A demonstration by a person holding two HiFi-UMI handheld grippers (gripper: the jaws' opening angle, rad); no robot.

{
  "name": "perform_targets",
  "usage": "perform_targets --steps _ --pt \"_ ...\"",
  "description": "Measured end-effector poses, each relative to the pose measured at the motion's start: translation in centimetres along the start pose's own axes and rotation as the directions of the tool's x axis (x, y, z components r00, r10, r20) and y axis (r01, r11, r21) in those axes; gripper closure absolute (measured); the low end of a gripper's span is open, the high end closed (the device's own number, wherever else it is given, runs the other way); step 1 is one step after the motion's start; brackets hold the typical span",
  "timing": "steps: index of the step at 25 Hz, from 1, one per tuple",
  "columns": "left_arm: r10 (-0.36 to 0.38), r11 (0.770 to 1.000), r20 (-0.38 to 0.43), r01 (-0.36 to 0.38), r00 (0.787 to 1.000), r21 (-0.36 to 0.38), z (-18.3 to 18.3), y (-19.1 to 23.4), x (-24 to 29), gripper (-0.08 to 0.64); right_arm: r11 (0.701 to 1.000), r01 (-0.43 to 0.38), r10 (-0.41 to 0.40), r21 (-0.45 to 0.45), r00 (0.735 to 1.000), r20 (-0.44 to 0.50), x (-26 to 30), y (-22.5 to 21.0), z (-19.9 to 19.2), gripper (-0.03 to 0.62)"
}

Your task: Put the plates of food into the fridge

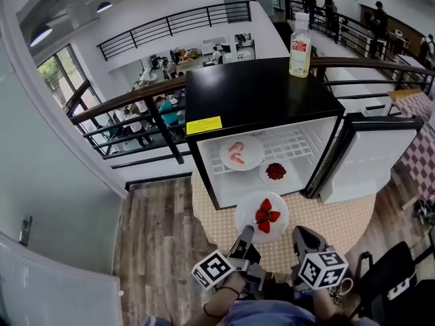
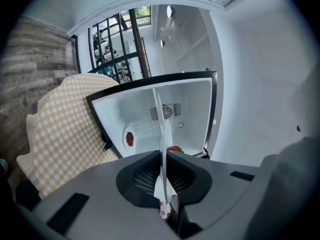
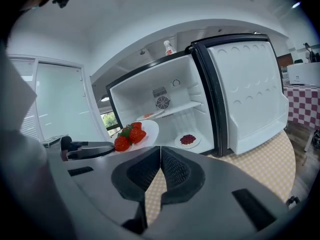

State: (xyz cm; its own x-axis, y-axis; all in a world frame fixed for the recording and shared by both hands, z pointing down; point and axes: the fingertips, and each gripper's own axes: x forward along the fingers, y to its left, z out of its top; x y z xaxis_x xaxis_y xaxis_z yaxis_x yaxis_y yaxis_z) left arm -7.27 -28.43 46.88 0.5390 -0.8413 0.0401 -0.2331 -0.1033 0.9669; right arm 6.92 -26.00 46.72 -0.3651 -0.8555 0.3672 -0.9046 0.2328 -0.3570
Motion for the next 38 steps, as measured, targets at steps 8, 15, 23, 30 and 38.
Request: perform_targets --steps 8,15,23,30,38 --pt "-0.022 1.000 0.052 0.022 0.998 -0.006 0.3 -2.1 5.8 0.531 0.999 -0.045 0.045 0.002 0.999 -0.020 1.9 -3.9 2.4 0.574" --pt "-0.022 1.000 0.082 0.021 0.996 0.006 1.1 -3.5 11.0 0.531 0.997 -0.082 0.082 0.001 0.996 -0.034 3.0 -6.1 3.5 0.574" --pt "-0.012 0.997 0.106 0.019 0.994 -0.069 1.7 -4.2 17.3 0.529 0.991 -0.130 0.129 -0.024 0.990 -0.053 3.8 -6.9 4.3 0.574" --pt "0.079 0.991 0.120 -0.064 0.990 -0.119 2.0 -2.6 21.1 0.529 0.990 -0.141 0.140 -0.016 0.988 -0.058 4.2 -8.1 4.6 0.574" --pt "0.126 0.987 0.118 -0.113 0.985 -0.113 2.1 -1.8 23.6 0.529 0.989 -0.148 0.147 -0.003 0.987 -0.060 4.3 -8.9 4.4 0.574"
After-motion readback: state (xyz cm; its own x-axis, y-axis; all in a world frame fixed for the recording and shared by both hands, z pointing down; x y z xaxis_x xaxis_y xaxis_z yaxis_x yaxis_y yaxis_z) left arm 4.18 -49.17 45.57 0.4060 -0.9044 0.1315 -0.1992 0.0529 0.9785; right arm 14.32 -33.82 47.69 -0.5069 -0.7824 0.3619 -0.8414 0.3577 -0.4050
